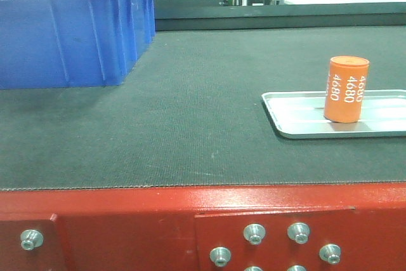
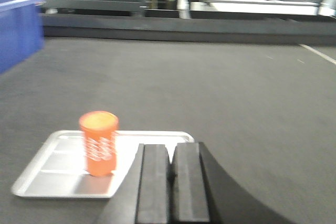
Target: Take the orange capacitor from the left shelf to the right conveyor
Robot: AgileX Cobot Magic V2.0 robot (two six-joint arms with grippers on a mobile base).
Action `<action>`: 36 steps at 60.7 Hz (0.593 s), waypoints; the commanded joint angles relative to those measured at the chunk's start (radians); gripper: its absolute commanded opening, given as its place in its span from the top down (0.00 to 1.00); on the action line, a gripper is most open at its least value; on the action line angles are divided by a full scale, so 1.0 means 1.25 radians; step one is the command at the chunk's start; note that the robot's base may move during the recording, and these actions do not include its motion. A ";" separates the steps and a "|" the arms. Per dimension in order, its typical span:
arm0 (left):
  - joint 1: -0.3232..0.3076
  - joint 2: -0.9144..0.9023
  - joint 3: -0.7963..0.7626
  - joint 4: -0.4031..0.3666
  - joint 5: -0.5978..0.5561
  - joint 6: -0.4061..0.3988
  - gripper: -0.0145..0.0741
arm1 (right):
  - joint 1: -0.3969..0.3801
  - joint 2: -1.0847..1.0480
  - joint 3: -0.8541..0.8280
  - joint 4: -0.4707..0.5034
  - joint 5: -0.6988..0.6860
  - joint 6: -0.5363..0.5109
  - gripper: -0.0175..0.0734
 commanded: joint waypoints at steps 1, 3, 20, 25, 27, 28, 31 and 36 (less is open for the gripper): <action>0.001 -0.009 -0.003 -0.001 -0.072 -0.001 0.98 | -0.040 -0.055 0.035 0.012 -0.070 -0.011 0.75; 0.001 -0.009 -0.003 -0.001 -0.072 -0.001 0.98 | -0.051 -0.079 0.064 0.014 -0.073 -0.010 0.75; 0.001 -0.009 -0.003 -0.001 -0.072 -0.001 0.98 | -0.061 -0.108 0.138 0.016 -0.096 -0.009 0.75; 0.001 -0.009 -0.003 -0.001 -0.072 -0.001 0.98 | -0.061 -0.108 0.138 0.016 -0.096 -0.009 0.75; 0.001 -0.009 -0.003 -0.001 -0.072 -0.001 0.98 | -0.061 -0.108 0.138 0.016 -0.096 -0.009 0.75; 0.001 -0.009 -0.003 -0.001 -0.072 -0.001 0.98 | -0.061 -0.108 0.138 0.016 -0.096 -0.009 0.75; 0.001 -0.009 -0.003 -0.001 -0.072 -0.001 0.98 | -0.061 -0.108 0.138 0.016 -0.096 -0.009 0.75; 0.001 -0.009 -0.003 -0.001 -0.072 -0.001 0.98 | -0.061 -0.108 0.138 0.016 -0.096 -0.009 0.75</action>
